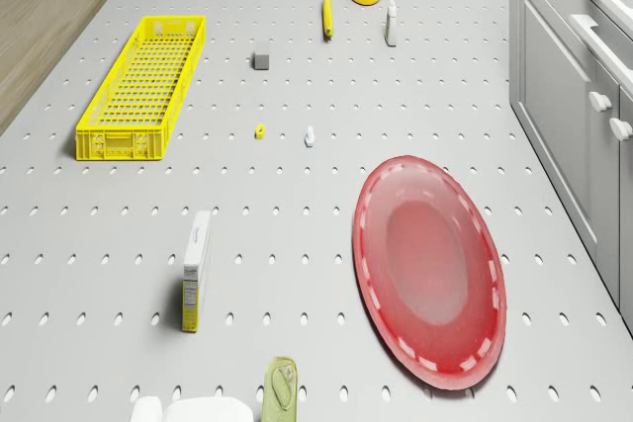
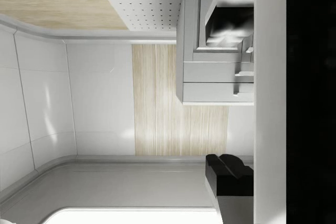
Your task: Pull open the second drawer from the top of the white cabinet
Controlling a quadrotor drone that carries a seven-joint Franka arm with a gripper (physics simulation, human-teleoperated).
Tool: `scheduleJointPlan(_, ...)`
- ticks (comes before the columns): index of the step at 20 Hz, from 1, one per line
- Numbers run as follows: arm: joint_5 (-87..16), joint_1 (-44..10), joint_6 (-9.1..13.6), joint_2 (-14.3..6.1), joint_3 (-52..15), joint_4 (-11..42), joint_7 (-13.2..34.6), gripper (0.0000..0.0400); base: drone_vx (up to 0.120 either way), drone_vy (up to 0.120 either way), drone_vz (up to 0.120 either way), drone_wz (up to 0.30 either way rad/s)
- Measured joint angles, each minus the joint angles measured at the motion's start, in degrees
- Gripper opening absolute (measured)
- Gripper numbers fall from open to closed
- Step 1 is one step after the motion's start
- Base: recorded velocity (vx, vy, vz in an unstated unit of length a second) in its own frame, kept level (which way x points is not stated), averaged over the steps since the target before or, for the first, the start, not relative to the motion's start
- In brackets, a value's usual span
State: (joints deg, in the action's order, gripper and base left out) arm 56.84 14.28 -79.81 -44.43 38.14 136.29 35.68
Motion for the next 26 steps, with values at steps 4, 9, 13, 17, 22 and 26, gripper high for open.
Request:
scheduleJointPlan(4, 1.2, 2.1, -1.1, -1.2, 1.9, 1.2, 0.1, 0.0300, 0.120, 0.000, 0.000, 0.000)
scheduleJointPlan(9, 1.4, 4.4, -2.6, -2.6, 3.6, 2.0, 0.5, 0.0300, 0.120, 0.000, 0.000, 0.000)
scheduleJointPlan(13, 1.0, 6.1, -3.7, -3.7, 4.5, 2.4, 1.0, 0.0300, 0.120, 0.000, -0.060, 0.000)
scheduleJointPlan(17, 0.4, 7.6, -4.9, -4.8, 5.4, 2.6, 1.6, 0.0300, 0.120, 0.000, -0.100, 0.000)
scheduleJointPlan(22, -0.5, 9.3, -6.3, -6.2, 6.3, 2.8, 2.3, 0.0300, 0.120, 0.000, 0.000, 0.000)
scheduleJointPlan(26, -1.2, 10.6, -7.4, -7.2, 6.9, 3.0, 2.9, 0.0300, 0.120, -0.080, 0.000, 0.000)
